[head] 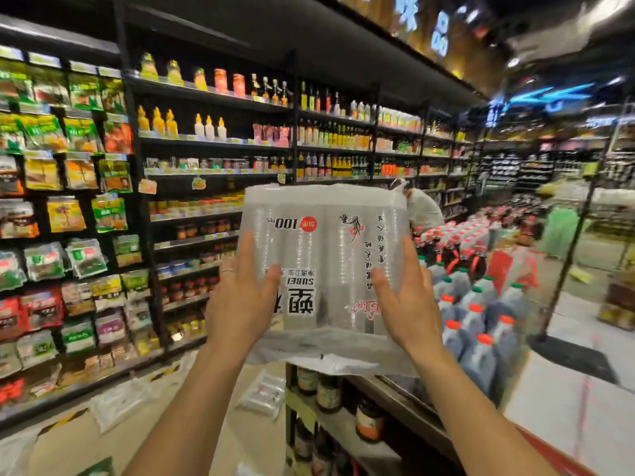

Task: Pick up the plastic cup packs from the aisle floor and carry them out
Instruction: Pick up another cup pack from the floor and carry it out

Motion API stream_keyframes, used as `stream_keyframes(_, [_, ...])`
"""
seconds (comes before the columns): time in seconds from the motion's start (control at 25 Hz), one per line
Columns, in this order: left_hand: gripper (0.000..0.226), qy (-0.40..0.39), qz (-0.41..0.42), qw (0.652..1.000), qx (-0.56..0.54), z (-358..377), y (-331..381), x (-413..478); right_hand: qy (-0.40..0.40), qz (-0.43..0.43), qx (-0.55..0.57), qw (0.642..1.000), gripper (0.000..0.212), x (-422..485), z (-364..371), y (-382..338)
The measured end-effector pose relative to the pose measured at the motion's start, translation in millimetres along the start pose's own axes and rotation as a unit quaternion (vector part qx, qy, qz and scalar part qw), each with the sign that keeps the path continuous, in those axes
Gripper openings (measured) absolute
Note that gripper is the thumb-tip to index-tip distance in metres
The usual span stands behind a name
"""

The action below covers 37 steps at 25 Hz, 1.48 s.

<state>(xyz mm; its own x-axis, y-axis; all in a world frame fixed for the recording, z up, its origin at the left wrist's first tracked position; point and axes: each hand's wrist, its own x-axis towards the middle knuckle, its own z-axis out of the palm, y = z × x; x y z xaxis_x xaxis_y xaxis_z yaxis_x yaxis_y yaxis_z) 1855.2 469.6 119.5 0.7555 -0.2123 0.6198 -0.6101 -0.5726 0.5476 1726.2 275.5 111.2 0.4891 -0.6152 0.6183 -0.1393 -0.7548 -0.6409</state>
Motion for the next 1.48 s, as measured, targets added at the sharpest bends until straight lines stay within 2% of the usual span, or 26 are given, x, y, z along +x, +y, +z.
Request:
stream_keyframes(0.32, [0.068, -0.109, 0.102, 0.983, -0.108, 60, 150, -58, 0.111, 0.095, -0.115, 0.982, 0.07, -43, -172, 68])
stream_keyframes(0.64, [0.071, -0.191, 0.218, 0.929, -0.229, 104, 334, -187, 0.197, 0.176, -0.211, 0.941, 0.068, -132, -379, 141])
stream_keyframes(0.92, [0.071, -0.293, 0.251, 0.873, -0.297, 106, 507, -350, 0.256, 0.24, -0.284, 0.892, 0.066, -243, -588, 189])
stream_keyframes(1.24, [0.07, -0.378, 0.305, 0.79, -0.374, 91, 656, -497, 0.352, 0.287, -0.351, 0.819, 0.068, -358, -754, 207])
stream_keyframes(1.48, [0.07, -0.399, 0.372, 0.735, -0.403, 96, 759, -599, 0.411, 0.327, -0.396, 0.753, 0.067, -431, -853, 226])
